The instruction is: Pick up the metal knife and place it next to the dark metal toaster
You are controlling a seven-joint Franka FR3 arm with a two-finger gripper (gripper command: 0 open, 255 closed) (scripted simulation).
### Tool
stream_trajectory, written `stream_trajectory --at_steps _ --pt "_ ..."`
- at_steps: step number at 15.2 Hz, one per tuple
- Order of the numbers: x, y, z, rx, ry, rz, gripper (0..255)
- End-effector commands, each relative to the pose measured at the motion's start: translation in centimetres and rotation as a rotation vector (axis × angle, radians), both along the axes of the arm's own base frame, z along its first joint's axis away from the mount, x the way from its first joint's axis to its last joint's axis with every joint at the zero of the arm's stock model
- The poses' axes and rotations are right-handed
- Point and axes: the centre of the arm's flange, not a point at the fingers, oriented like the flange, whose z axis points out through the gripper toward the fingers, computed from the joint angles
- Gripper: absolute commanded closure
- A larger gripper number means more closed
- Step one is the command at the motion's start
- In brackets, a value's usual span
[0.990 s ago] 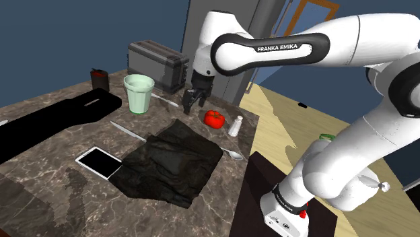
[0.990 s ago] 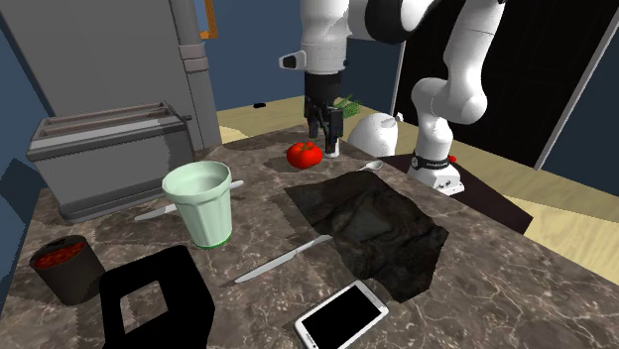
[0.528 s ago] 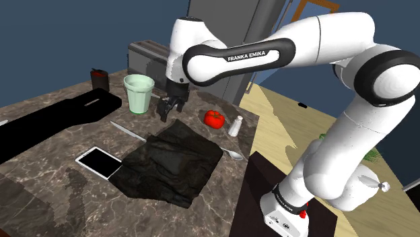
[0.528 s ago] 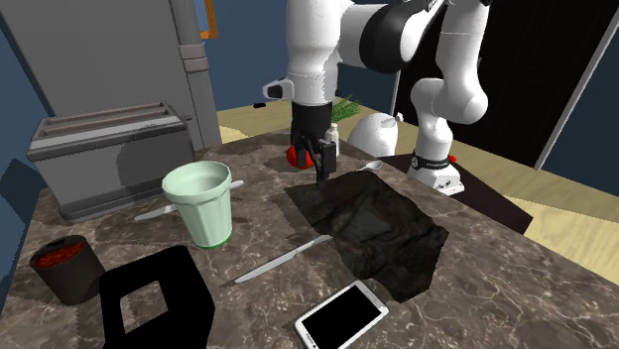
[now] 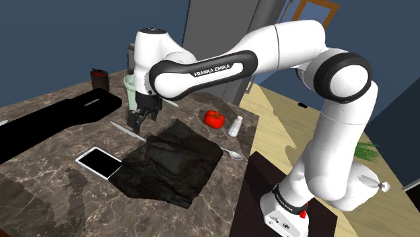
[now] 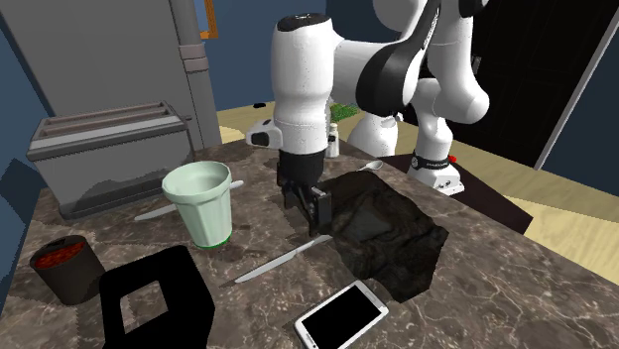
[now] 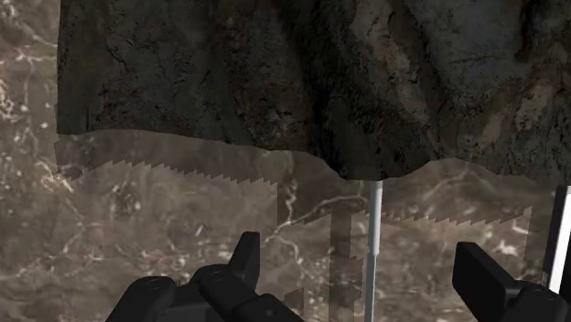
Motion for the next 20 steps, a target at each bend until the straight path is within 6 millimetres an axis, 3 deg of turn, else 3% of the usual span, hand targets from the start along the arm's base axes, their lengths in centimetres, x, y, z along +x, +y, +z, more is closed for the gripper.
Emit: stream_trajectory --at_steps 1,9,17,18,20 --pt "0.7 2.4 -1.4 -0.003 -0.003 0.024 0" --pt "0.8 2.3 -5.4 -0.003 -0.003 0.024 0" --pt "0.8 2.3 -5.4 -0.003 -0.003 0.024 0" --pt "0.8 2.3 -5.4 -0.003 -0.003 0.024 255" --pt "0.8 2.3 -5.4 -0.003 -0.003 0.024 255"
